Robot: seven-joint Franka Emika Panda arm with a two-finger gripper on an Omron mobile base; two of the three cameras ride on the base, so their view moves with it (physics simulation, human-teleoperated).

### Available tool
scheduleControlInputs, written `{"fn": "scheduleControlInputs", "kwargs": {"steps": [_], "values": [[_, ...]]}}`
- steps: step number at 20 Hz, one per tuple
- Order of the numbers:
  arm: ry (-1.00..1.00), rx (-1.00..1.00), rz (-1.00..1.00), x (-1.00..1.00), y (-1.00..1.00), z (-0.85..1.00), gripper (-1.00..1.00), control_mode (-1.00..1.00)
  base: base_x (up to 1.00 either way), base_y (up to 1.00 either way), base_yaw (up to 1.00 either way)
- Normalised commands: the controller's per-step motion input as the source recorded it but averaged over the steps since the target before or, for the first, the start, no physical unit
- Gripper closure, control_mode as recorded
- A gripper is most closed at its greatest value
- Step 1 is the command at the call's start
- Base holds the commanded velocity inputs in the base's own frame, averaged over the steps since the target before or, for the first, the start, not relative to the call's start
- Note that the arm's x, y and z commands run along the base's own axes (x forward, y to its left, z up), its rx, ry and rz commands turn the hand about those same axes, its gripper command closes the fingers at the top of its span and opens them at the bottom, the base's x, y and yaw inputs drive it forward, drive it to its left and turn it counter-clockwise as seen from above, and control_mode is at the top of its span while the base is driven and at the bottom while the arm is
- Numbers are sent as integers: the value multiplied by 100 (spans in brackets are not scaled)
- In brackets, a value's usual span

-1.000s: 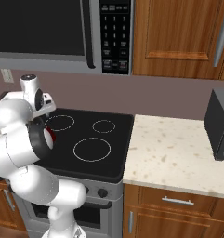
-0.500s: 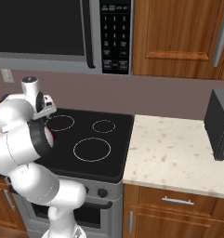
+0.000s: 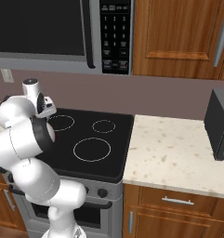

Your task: The kettle is done boiling. Turn off the stove, then wait for 300 timesteps before moving the kettle to the dining table.

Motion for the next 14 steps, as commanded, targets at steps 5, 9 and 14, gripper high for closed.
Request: {"fn": "scheduleControlInputs", "kwargs": {"steps": [5,9,14], "values": [[1,0,0,7,6,-6,-100,-100,0,0,0],[1,0,0,13,0,-7,-100,-100,0,0,0],[1,0,0,14,0,-8,-100,-100,0,0,0]]}}
